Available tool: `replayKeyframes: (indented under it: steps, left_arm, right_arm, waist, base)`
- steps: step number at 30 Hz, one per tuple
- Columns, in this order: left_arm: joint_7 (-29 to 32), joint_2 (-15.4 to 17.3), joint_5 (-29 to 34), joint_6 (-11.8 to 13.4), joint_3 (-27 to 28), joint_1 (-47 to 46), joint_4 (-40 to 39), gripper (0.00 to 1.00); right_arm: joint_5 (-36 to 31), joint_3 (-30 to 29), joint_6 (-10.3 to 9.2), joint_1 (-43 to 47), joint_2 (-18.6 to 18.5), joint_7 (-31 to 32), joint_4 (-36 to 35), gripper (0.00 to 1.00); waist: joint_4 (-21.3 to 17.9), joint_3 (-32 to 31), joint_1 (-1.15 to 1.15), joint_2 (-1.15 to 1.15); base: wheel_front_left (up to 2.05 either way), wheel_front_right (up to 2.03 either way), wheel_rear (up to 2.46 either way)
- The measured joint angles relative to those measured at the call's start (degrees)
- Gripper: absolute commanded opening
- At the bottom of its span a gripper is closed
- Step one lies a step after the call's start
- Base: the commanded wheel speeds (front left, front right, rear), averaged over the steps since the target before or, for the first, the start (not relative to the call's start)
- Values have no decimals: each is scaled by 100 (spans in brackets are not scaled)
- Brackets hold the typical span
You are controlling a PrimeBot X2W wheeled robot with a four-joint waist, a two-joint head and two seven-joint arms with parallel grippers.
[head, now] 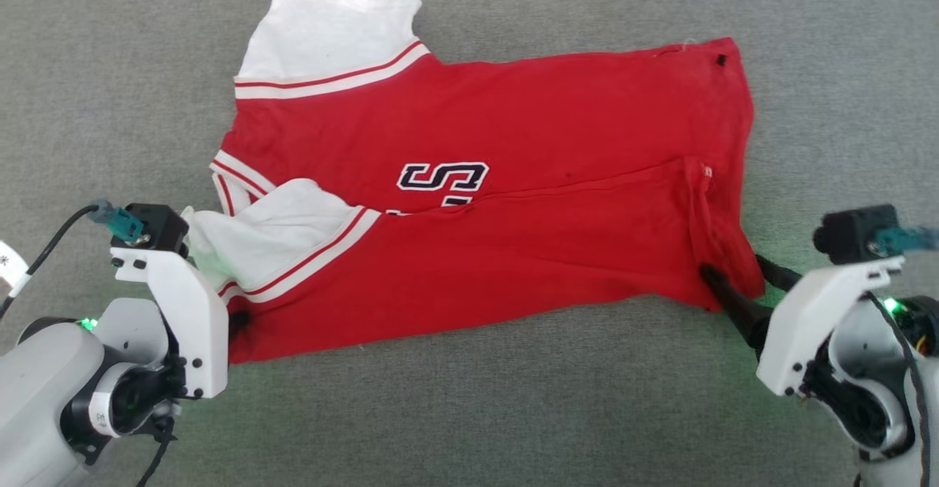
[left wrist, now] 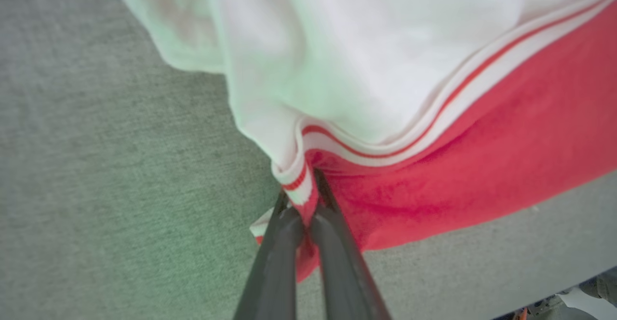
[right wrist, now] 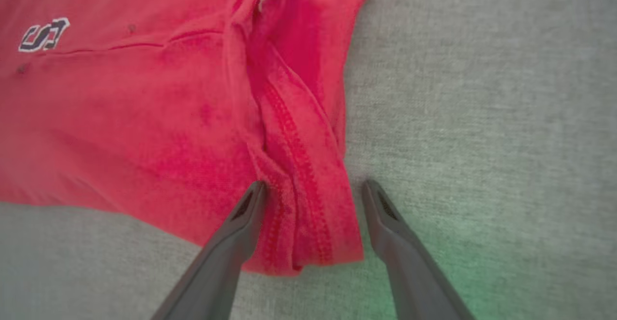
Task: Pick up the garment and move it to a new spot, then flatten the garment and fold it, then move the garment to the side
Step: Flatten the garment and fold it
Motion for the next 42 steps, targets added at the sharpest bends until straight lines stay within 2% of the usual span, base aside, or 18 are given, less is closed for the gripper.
replayKeyframes:
  steps: [5, 6, 7, 8, 14, 19, 27, 32, 33, 35, 36, 37, 38, 42]
  left_arm:
    - [-2, -79, 24, -35, -22, -65, 19, 0]
    - [-5, -93, 31, -43, -24, -70, 27, 0]
    - [-12, -113, 55, -59, -31, -83, 36, 0]
    - [-46, -137, 59, -62, -33, -92, 48, 0]
    - [-83, -163, 57, -100, -27, -99, 71, 0]
    - [-32, 45, 22, 10, -10, -19, -220, 0]
    - [91, 539, -46, 482, 0, 344, -1104, 0]
    - [97, 603, -144, 672, -63, 638, -1383, 0]
    - [92, 582, -148, 671, -88, 673, -1368, 0]
    - [96, 488, -204, 648, -118, 736, -1254, 0]
    - [102, 445, -222, 644, -137, 745, -1173, 34]
    - [104, 424, -221, 608, -157, 744, -1080, 88]
    - [103, 402, -207, 594, -167, 737, -991, 100]
    - [164, 400, -182, 538, -159, 636, -758, 100]
  right_arm:
    - [40, 250, -1, -321, -151, 616, 363, 100]
    - [48, 325, -1, -402, -189, 757, 430, 49]
    - [48, 459, -4, -470, -270, 857, 461, 49]
    - [59, 516, -3, -530, -334, 964, 502, 0]
    - [308, 550, 1, -599, -469, 1183, 489, 0]
    - [558, 399, 1, -342, -725, 1548, 63, 0]
    - [712, -176, 2, 342, -836, 2274, -912, 0]
    - [603, -495, 2, 817, -675, 2521, -1185, 0]
    - [524, -515, 2, 875, -660, 2514, -1178, 3]
    - [367, -501, 2, 975, -636, 2393, -1116, 28]
    - [325, -477, 2, 990, -610, 2316, -1051, 44]
    - [291, -435, 2, 1004, -576, 2245, -976, 93]
    - [290, -401, 2, 1013, -534, 2168, -906, 100]
    - [293, -387, 1, 967, -446, 1896, -786, 100]
  waist:
    - [76, 22, 0, 0]
    - [94, 25, 0, 0]
    - [112, 27, 0, 0]
    - [131, 27, 0, 0]
    - [191, -70, 0, 0]
    - [216, -246, 0, 0]
    - [264, -457, 0, 0]
    - [288, -461, 0, 0]
    - [293, -452, 0, 0]
    - [301, -432, 0, 0]
    - [301, -419, 0, 0]
    - [296, -406, 0, 0]
    - [291, -392, 0, 0]
    - [230, -344, 0, 0]
  base:
    - [0, 0, 0]
    - [0, 0, 0]
    - [0, 0, 0]
    - [0, 0, 0]
    - [0, 0, 0]
    - [0, 0, 0]
    - [0, 0, 0]
    - [0, 0, 0]
    - [0, 0, 0]
    - [0, 0, 0]
    - [0, 0, 0]
    - [0, 0, 0]
    - [0, 0, 0]
    - [0, 0, 0]
